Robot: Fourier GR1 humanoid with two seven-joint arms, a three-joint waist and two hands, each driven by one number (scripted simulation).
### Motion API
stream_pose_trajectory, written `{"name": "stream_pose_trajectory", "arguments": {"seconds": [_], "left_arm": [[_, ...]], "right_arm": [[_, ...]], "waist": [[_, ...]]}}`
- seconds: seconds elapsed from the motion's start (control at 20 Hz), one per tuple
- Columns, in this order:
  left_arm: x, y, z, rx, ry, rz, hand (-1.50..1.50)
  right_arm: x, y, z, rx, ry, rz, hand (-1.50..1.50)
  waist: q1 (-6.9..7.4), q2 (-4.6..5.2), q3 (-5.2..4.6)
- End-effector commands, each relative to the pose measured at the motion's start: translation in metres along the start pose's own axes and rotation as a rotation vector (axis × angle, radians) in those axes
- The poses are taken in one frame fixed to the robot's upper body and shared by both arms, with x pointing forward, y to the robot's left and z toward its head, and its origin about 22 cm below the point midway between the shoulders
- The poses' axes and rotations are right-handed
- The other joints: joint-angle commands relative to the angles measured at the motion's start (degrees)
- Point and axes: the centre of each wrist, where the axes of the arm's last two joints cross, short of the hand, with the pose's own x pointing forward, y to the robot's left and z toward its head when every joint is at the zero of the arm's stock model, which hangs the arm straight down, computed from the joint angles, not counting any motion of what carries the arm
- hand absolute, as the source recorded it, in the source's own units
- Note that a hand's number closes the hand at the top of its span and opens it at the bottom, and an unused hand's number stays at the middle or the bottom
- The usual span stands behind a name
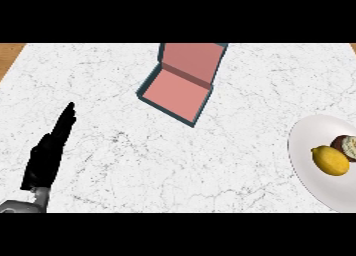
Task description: Pick the cupcake from the plate and place it in the cardboard box
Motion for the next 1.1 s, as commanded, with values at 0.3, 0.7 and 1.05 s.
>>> {"name": "stream_pose_trajectory", "arguments": {"seconds": [0.3, 0.7, 1.05], "left_arm": [[-0.008, 0.007, -0.003, 0.031, 0.021, 0.003, 0.0], [-0.018, 0.0, 0.005, 0.014, 0.009, -0.013, 0.0], [-0.012, -0.006, 0.001, 0.034, 0.016, -0.003, 0.0]], "right_arm": [[-0.021, 0.034, -0.021, 0.285, 0.006, 0.112, -1.5], [-0.045, 0.055, -0.02, 0.276, 0.061, 0.135, -1.5], [-0.051, 0.062, -0.035, 0.304, 0.111, 0.168, -1.5]], "waist": [[-1.65, -0.57, -0.1], [-2.04, -0.65, -0.1], [-2.03, -0.63, -0.1]]}}
